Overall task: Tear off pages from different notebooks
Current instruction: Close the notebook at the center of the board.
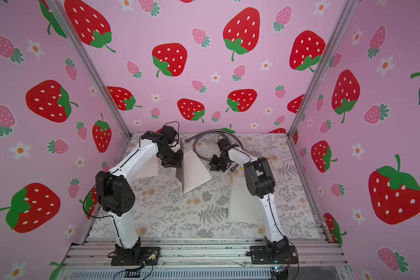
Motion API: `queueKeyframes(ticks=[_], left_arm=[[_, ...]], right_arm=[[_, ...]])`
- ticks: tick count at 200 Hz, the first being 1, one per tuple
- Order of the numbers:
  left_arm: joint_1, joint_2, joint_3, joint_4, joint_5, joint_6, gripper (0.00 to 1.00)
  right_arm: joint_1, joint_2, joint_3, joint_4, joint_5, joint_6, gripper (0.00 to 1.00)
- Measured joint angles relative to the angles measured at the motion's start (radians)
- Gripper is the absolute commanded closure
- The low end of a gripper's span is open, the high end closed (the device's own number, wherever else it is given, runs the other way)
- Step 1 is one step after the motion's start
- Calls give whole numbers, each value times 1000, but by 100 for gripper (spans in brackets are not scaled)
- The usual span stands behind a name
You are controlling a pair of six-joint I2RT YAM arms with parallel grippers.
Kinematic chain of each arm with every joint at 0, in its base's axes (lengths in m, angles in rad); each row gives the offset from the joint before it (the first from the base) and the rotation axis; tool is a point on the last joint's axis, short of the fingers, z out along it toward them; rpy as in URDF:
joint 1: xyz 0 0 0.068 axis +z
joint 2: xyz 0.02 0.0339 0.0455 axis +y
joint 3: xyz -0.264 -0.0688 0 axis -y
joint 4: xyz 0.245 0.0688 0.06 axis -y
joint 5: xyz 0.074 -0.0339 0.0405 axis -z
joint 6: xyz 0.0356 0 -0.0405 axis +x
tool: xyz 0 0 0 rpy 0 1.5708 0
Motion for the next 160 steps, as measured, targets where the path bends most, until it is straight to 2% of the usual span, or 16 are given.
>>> queueKeyframes(ticks=[16, 39, 59, 97, 106, 116, 135, 152, 160], left_arm=[[-13, 40, 52, -27, -48, -6, 78], [-34, 125, 124, -50, -113, -10, 67], [-60, 201, 168, -57, -126, -23, 64], [-106, 290, 182, -50, -130, -54, 64], [-108, 298, 182, -45, -137, -61, 63], [-108, 303, 182, -39, -151, -64, 63], [-103, 312, 194, -37, -195, -68, 61], [-96, 323, 200, -19, -229, -68, 51], [-92, 334, 210, -18, -240, -67, 43]], right_arm=[[16, 5, 0, 6, -48, -9, 93], [40, 10, -6, 23, -92, -18, 93], [50, 10, -13, 24, -111, -25, 93], [53, 10, -28, 23, -124, -44, 91], [53, 9, -30, 21, -121, -49, 87], [52, 5, -37, 16, -106, -57, 78], [51, -23, -68, 10, -35, -71, 68], [53, -73, -102, 8, 46, -88, 64], [55, -97, -116, 4, 76, -97, 63]])
